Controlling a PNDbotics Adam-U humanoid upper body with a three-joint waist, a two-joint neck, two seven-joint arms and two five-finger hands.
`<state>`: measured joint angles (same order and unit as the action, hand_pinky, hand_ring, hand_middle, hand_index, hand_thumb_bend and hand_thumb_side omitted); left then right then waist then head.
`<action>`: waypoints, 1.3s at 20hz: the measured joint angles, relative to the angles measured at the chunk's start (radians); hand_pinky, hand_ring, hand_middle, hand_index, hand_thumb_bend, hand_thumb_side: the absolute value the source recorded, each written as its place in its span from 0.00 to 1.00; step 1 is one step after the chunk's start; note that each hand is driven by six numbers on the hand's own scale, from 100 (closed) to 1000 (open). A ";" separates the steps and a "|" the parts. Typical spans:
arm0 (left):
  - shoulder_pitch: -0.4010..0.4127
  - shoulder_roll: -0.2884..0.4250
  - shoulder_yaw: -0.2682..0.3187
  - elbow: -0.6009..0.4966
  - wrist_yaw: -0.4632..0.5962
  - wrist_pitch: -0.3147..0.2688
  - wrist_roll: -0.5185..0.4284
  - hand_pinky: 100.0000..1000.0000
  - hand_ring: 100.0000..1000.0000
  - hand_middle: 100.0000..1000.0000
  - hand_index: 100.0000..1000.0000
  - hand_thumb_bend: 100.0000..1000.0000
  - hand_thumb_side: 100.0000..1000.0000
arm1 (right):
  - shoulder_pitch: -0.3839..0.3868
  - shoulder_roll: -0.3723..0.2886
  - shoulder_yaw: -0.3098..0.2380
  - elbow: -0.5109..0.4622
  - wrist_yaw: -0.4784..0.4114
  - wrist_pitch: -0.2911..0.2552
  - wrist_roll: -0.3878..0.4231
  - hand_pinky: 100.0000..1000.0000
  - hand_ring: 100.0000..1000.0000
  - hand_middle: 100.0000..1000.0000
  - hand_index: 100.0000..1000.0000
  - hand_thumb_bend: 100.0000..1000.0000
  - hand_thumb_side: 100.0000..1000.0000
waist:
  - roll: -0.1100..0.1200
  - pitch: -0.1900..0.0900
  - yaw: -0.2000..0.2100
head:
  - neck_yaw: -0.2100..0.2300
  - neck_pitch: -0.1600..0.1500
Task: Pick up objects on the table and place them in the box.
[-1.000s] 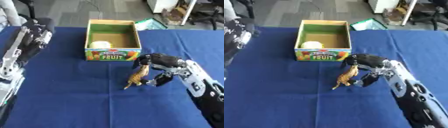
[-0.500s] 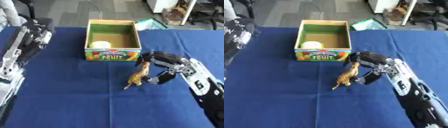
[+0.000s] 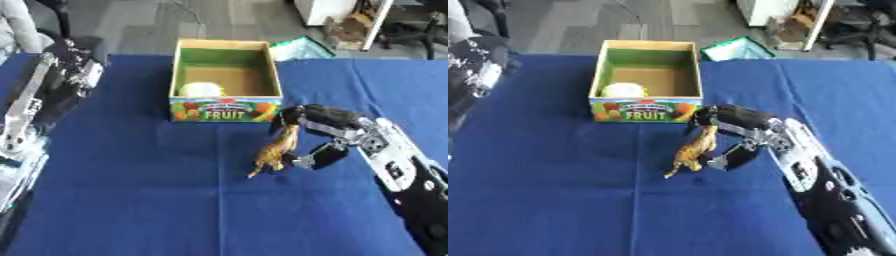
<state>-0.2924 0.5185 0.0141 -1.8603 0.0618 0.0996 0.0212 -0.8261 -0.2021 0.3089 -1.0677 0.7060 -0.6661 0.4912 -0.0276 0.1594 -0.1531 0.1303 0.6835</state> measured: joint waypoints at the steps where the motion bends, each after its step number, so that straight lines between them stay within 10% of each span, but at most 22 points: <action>1: 0.000 0.000 0.000 0.000 0.000 0.000 0.000 0.70 0.64 0.66 0.75 0.09 0.49 | 0.000 0.002 0.001 0.000 0.000 0.000 0.000 0.74 0.84 0.68 0.75 0.22 0.00 | 0.000 0.000 0.000 | 0.000 0.000; 16: 0.000 0.000 -0.002 0.000 0.000 0.000 0.000 0.70 0.64 0.66 0.75 0.09 0.49 | 0.006 0.006 0.055 -0.049 0.115 -0.081 -0.081 0.68 0.70 0.45 0.47 0.06 0.00 | 0.000 0.000 0.004 | -0.002 -0.007; 26: -0.001 0.000 -0.004 0.000 0.000 0.000 -0.001 0.70 0.64 0.66 0.75 0.09 0.49 | 0.010 0.006 0.086 0.019 0.393 -0.189 -0.189 0.73 0.79 0.71 0.76 0.33 0.00 | -0.002 0.000 0.006 | -0.006 -0.008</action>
<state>-0.2938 0.5185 0.0097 -1.8603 0.0618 0.0994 0.0206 -0.8162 -0.1962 0.3949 -1.0488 1.0993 -0.8551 0.3022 -0.0297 0.1598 -0.1471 0.1241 0.6758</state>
